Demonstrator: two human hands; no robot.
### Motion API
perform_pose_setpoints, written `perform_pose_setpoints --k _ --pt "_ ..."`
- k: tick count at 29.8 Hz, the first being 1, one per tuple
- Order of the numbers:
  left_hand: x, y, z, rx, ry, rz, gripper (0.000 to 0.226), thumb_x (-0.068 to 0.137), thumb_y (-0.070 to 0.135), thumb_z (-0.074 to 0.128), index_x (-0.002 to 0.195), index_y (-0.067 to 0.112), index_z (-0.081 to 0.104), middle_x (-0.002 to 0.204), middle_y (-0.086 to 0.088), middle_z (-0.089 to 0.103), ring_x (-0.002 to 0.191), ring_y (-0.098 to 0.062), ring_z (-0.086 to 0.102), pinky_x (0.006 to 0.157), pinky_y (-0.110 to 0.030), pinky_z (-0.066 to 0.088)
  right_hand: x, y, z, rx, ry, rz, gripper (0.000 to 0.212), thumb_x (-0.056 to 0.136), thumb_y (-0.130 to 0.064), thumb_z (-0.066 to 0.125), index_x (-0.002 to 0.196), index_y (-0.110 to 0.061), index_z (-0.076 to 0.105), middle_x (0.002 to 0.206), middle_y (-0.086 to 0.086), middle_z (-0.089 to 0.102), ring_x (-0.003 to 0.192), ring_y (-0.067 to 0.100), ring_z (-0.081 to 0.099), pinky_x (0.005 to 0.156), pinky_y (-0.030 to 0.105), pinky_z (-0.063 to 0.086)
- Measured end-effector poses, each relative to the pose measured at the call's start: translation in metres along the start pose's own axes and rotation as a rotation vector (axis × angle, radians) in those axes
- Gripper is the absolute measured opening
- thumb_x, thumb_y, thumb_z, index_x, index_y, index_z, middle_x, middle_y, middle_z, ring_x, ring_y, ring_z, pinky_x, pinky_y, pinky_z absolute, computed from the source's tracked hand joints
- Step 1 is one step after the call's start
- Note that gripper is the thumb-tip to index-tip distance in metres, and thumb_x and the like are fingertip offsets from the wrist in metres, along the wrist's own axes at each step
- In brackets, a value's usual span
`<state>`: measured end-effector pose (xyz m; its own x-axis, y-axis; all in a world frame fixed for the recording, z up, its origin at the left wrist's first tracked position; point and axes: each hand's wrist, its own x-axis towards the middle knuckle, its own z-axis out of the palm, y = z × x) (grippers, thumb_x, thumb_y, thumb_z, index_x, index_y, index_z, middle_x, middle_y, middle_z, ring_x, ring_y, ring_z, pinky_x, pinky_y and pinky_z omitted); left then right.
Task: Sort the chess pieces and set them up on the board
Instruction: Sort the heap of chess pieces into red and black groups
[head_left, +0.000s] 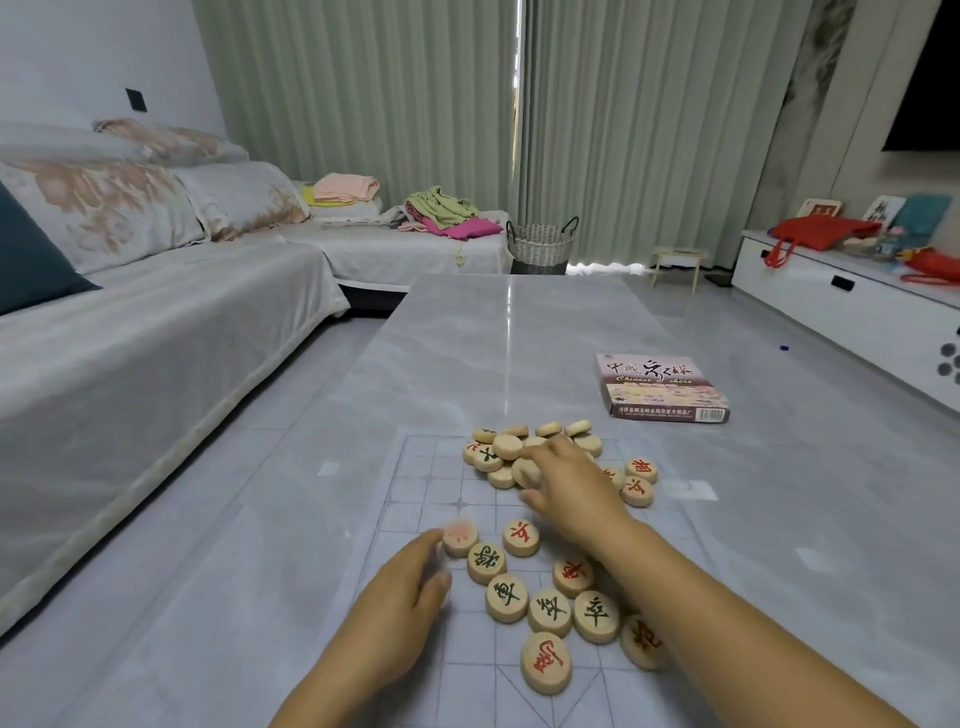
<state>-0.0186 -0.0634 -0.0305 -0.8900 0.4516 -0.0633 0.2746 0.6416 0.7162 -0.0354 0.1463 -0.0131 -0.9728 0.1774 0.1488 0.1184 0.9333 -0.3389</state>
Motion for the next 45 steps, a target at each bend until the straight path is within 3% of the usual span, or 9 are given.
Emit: perform_pose_setpoints --k 6,9,13,16,21,27,35,42,45 --pt "-0.001 0.001 0.000 0.052 -0.039 0.005 0.053 0.097 0.032 0.040 0.145 0.028 0.020 0.152 0.010 0.027 0.138 -0.007 0.028 0.112 -0.024 0.024 0.026 0.000 0.015 -0.130 0.018 0.048 0.033 0.092 -0.020 0.046 0.124 -0.018 0.048 0.125 0.007 0.052 0.109 0.028 0.052 0.085 0.038 0.043" --pt "-0.002 0.001 0.000 0.074 -0.035 0.014 0.053 0.096 0.033 0.040 0.145 0.028 0.020 0.151 0.011 0.028 0.138 -0.008 0.028 0.113 -0.024 0.024 0.009 0.008 -0.001 0.103 0.095 0.115 0.023 0.093 -0.025 0.044 0.113 -0.019 0.056 0.105 0.004 0.065 0.092 0.024 0.060 0.073 0.033 0.047" --pt "-0.002 0.001 0.002 0.104 -0.032 0.023 0.053 0.096 0.033 0.041 0.145 0.028 0.022 0.150 0.009 0.031 0.136 -0.009 0.032 0.113 -0.026 0.027 -0.042 0.047 -0.024 0.457 0.203 0.259 0.023 0.090 -0.019 0.053 0.112 -0.023 0.059 0.083 -0.007 0.060 0.077 0.013 0.056 0.062 0.024 0.043" --pt "-0.001 0.000 0.006 0.134 -0.007 0.023 0.052 0.095 0.033 0.042 0.144 0.027 0.024 0.148 0.007 0.034 0.135 -0.010 0.033 0.112 -0.026 0.028 -0.075 0.076 -0.019 0.540 0.219 0.373 0.023 0.090 -0.018 0.055 0.112 -0.020 0.062 0.085 -0.004 0.063 0.081 0.016 0.060 0.064 0.026 0.043" --pt "-0.002 -0.005 0.010 0.152 0.011 0.033 0.050 0.094 0.034 0.044 0.141 0.030 0.028 0.146 0.009 0.038 0.132 -0.009 0.036 0.110 -0.025 0.030 -0.080 0.088 -0.006 0.534 0.253 0.374 0.023 0.090 -0.022 0.056 0.112 -0.018 0.061 0.091 0.002 0.063 0.085 0.017 0.056 0.073 0.027 0.039" --pt "0.002 -0.007 0.013 0.171 0.076 0.074 0.046 0.093 0.032 0.048 0.137 0.032 0.035 0.141 0.011 0.043 0.128 -0.007 0.039 0.109 -0.025 0.032 -0.076 0.097 0.005 0.231 0.230 0.354 0.030 0.094 -0.028 0.048 0.120 -0.016 0.058 0.115 0.009 0.054 0.112 0.025 0.044 0.090 0.030 0.037" --pt "0.055 0.025 0.024 0.110 0.272 0.178 0.037 0.092 0.019 0.051 0.128 0.023 0.049 0.137 0.003 0.046 0.125 -0.013 0.041 0.102 -0.025 0.034 -0.076 0.099 0.006 0.277 0.247 0.361 0.034 0.096 -0.023 0.043 0.126 -0.013 0.055 0.121 0.008 0.050 0.116 0.022 0.045 0.094 0.029 0.038" --pt "0.136 0.058 0.042 0.523 0.237 0.210 0.047 0.092 0.022 0.046 0.138 0.023 0.033 0.146 -0.001 0.032 0.132 -0.026 0.028 0.102 -0.036 0.031 -0.075 0.097 0.007 0.226 0.254 0.321 0.036 0.095 -0.031 0.044 0.128 -0.019 0.052 0.119 0.001 0.049 0.115 0.016 0.043 0.087 0.025 0.039" --pt "0.148 0.057 0.047 0.685 0.225 0.233 0.039 0.093 0.018 0.042 0.131 0.022 0.045 0.135 -0.003 0.044 0.124 -0.027 0.033 0.096 -0.033 0.033 -0.074 0.099 0.007 0.204 0.260 0.303 0.036 0.095 -0.033 0.043 0.128 -0.021 0.051 0.119 -0.001 0.048 0.115 0.014 0.043 0.085 0.024 0.039"
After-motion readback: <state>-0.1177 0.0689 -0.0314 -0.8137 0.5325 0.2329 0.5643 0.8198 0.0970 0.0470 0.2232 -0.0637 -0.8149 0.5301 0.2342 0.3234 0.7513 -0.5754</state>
